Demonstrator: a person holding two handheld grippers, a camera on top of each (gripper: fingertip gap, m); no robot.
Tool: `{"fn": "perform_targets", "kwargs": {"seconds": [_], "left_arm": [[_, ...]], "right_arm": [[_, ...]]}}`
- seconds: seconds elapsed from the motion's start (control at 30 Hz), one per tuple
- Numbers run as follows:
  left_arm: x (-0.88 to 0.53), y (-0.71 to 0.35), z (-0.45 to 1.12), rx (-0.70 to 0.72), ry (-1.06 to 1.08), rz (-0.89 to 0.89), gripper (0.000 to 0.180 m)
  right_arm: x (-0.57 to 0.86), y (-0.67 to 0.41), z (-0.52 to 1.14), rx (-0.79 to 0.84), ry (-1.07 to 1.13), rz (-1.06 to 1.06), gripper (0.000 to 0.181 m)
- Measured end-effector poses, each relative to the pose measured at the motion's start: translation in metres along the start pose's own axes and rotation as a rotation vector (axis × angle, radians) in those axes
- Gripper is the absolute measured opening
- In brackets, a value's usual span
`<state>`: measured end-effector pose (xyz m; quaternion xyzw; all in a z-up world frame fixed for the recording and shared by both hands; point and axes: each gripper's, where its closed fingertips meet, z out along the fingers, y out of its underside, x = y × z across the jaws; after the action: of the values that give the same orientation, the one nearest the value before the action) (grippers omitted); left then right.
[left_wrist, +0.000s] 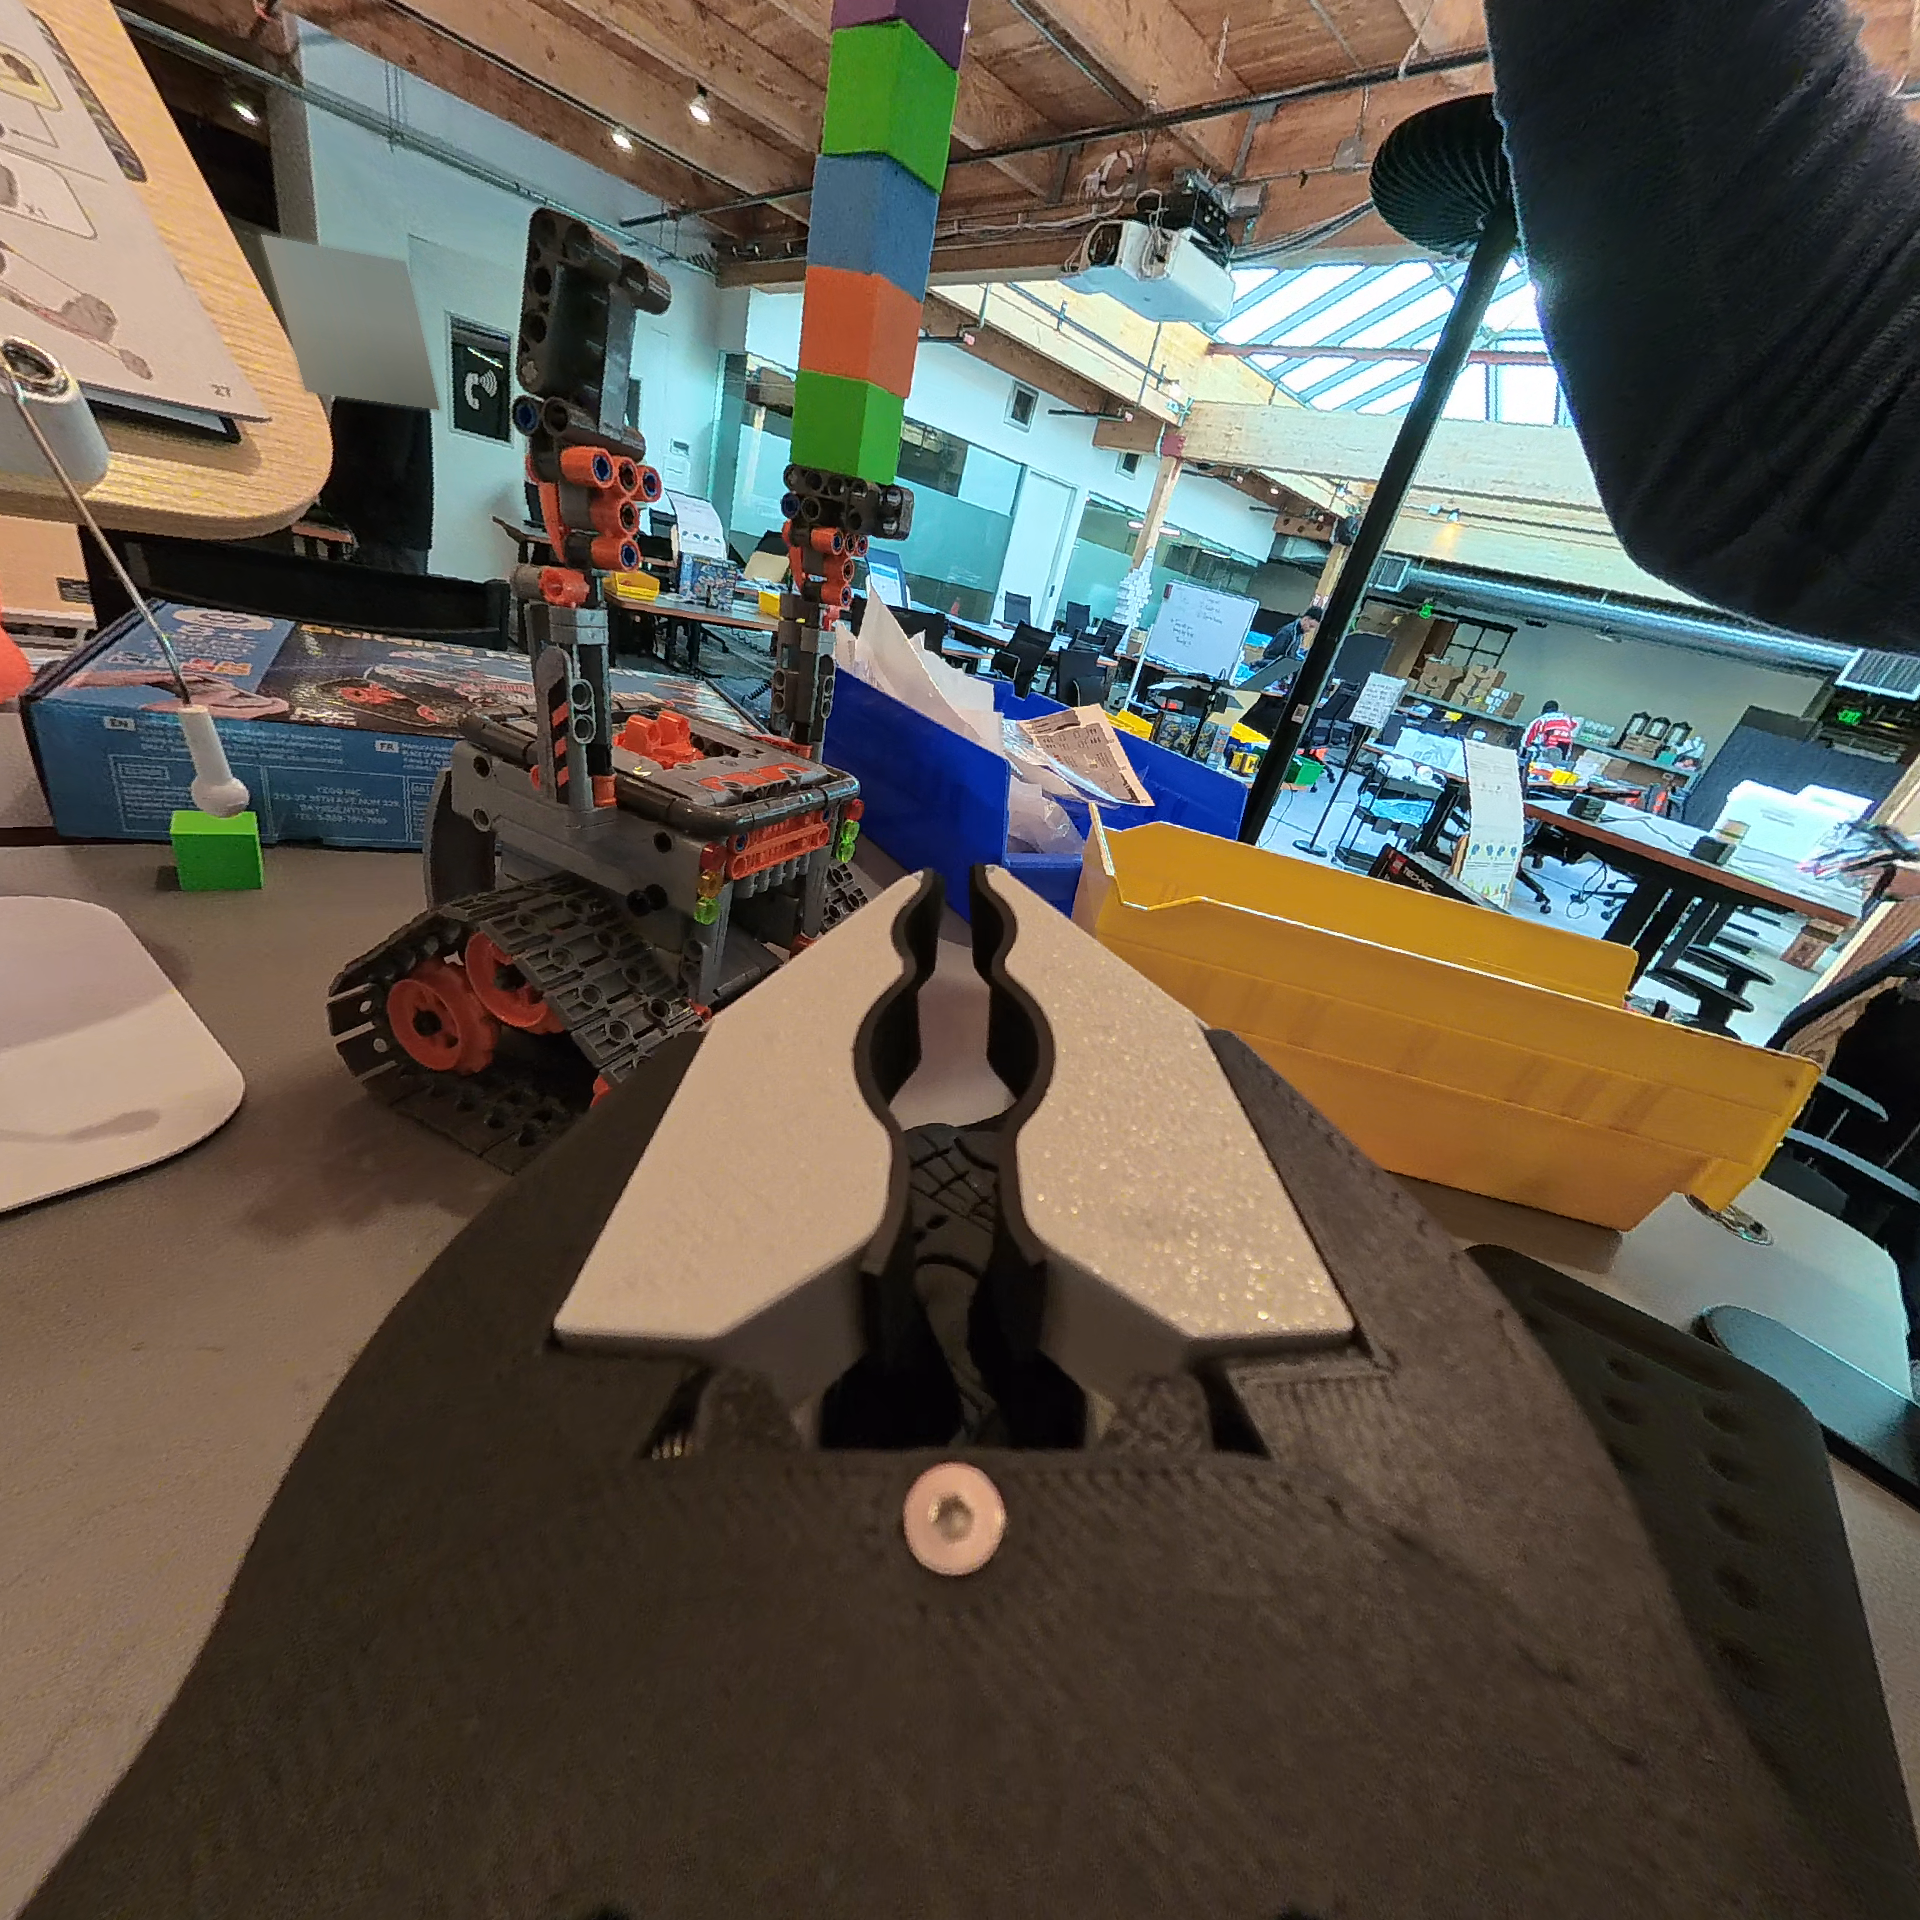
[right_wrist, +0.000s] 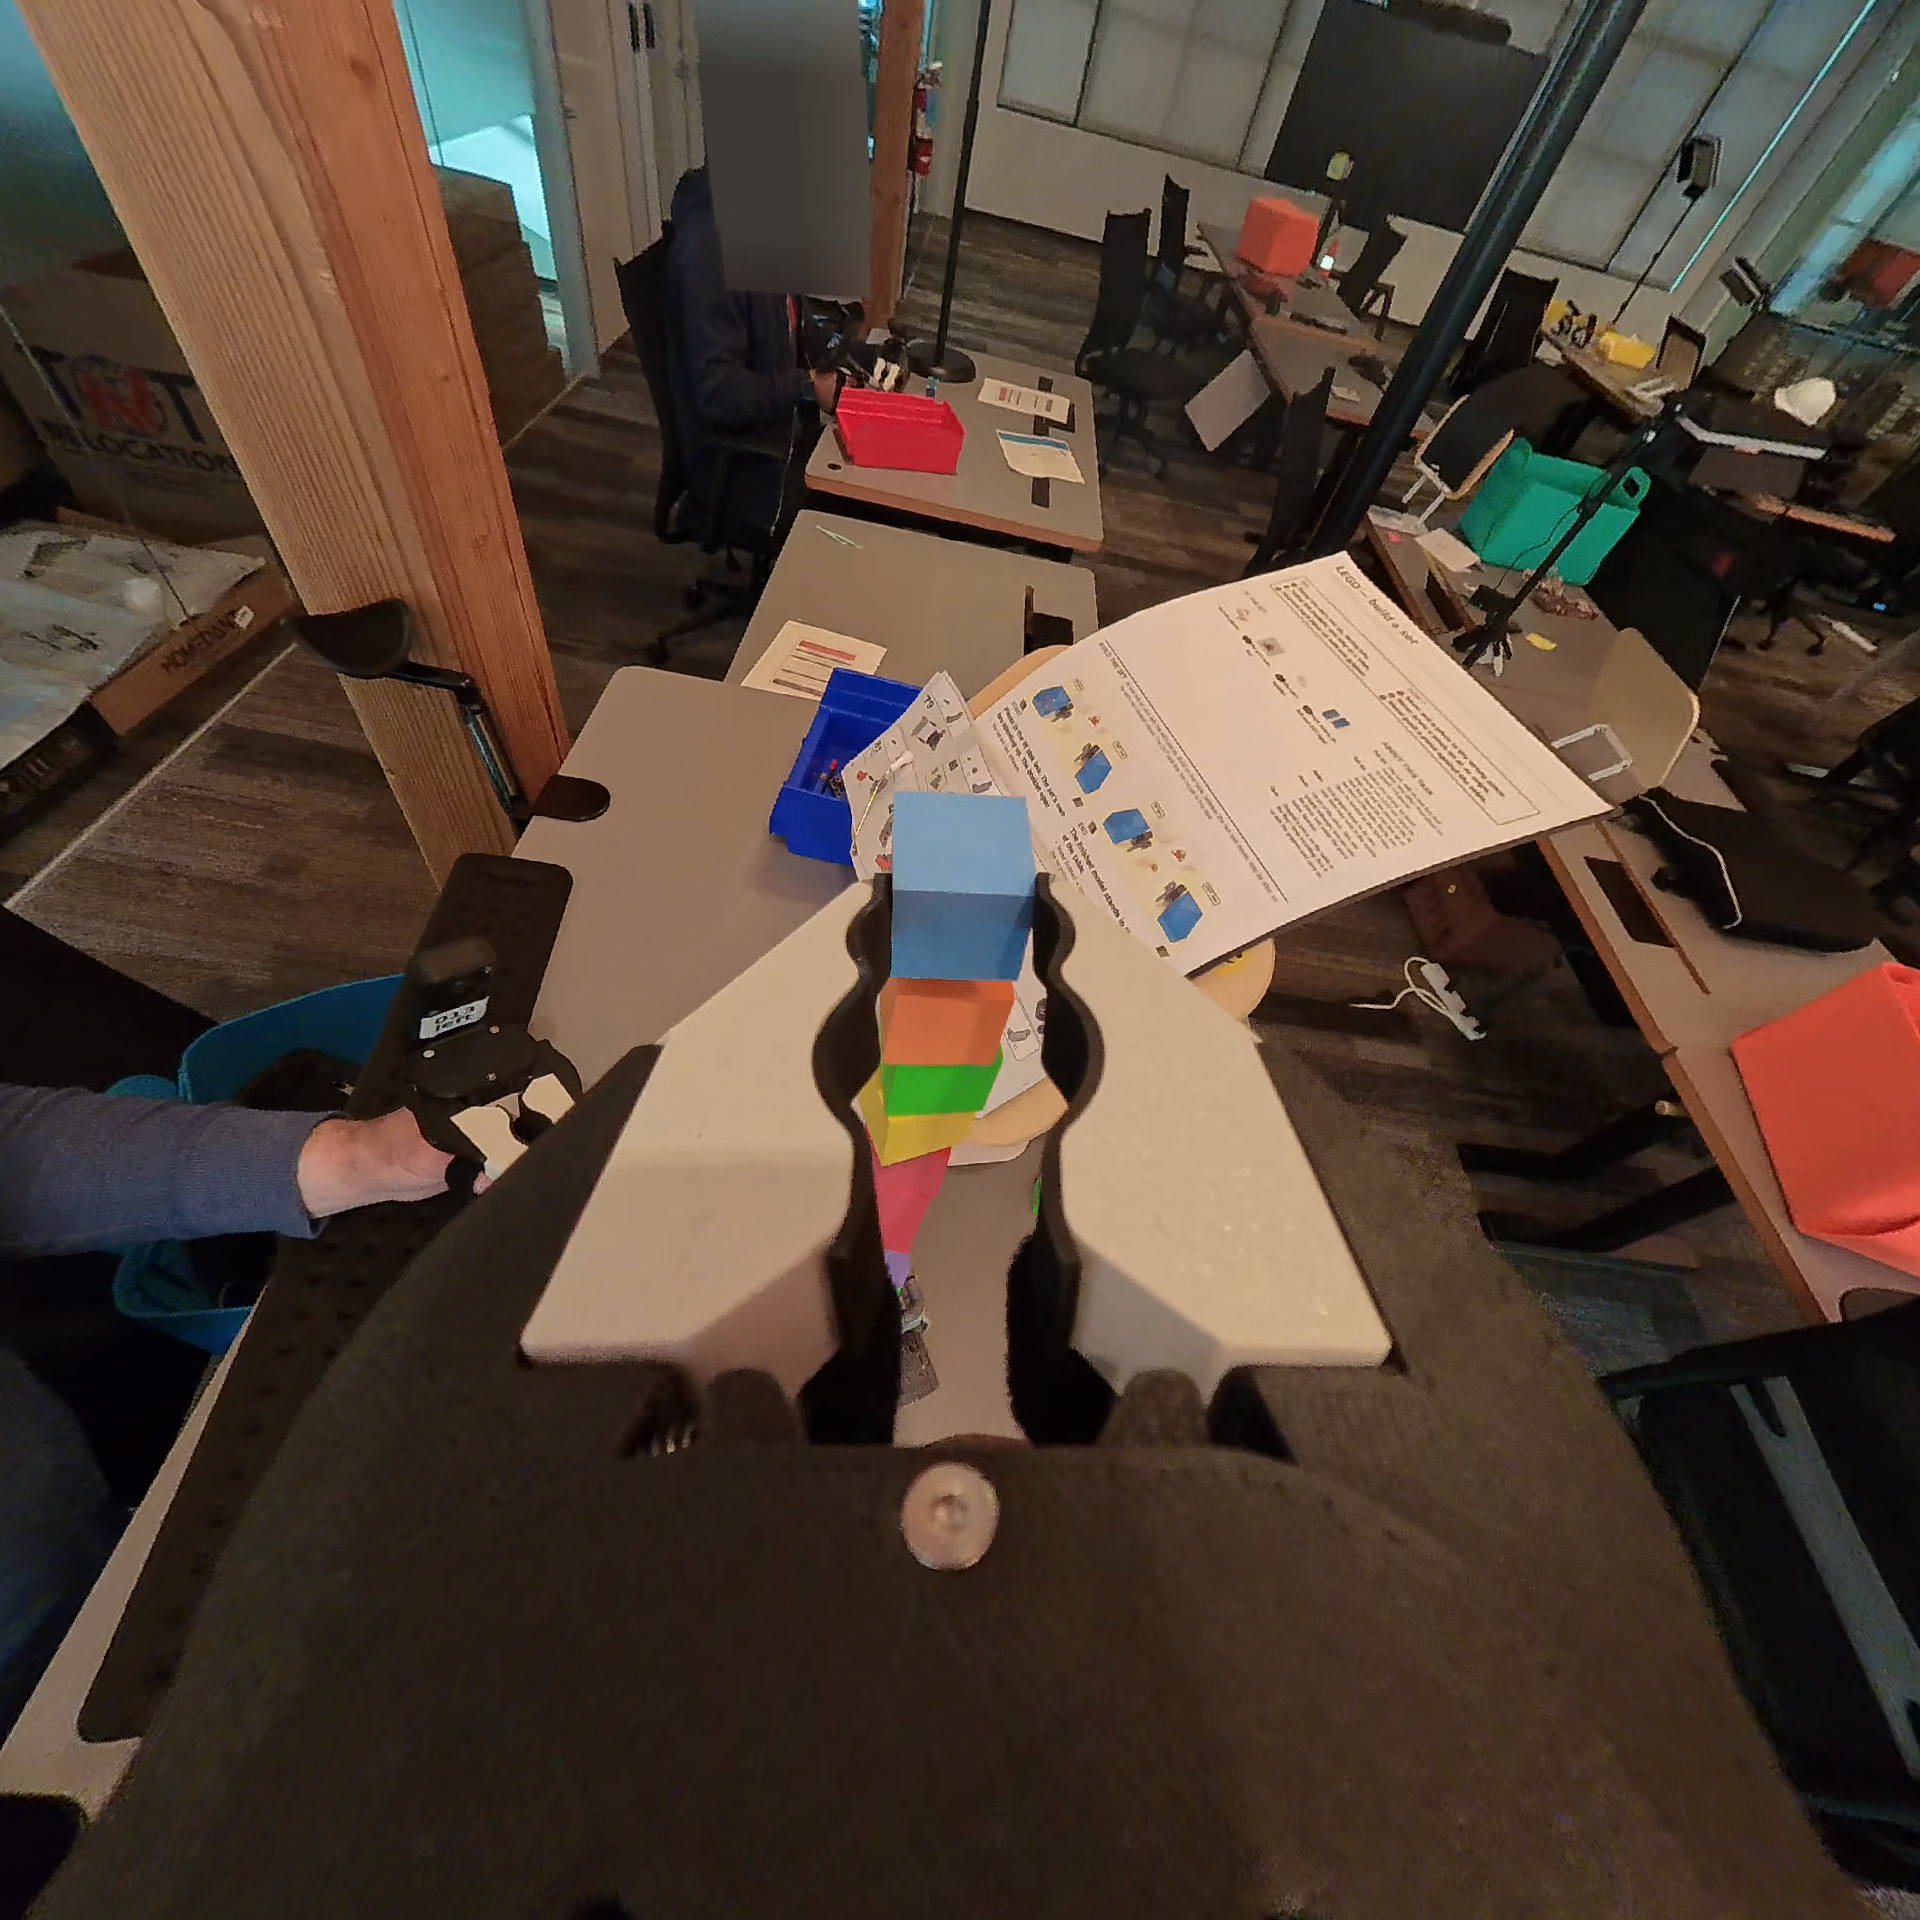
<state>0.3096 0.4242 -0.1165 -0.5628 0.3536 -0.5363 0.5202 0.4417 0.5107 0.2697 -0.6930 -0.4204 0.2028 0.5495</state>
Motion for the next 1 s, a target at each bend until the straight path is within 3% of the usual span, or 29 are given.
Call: {"fn": "perform_targets", "kwargs": {"seconds": [0.7, 0.83, 1.0], "left_arm": [[0.001, 0.000, 0.000, -0.002, 0.007, -0.001, 0.004], [0.001, 0.000, 0.000, -0.001, 0.009, 0.001, 0.003], [0.001, 0.000, 0.000, -0.001, 0.011, 0.001, 0.003]], "right_arm": [[0.004, 0.010, 0.007, -0.029, -0.029, 0.018, 0.026], [0.009, 0.013, 0.007, -0.031, -0.004, 0.042, 0.055], [0.013, 0.001, -0.016, 0.054, 0.062, 0.058, 0.075]]}}
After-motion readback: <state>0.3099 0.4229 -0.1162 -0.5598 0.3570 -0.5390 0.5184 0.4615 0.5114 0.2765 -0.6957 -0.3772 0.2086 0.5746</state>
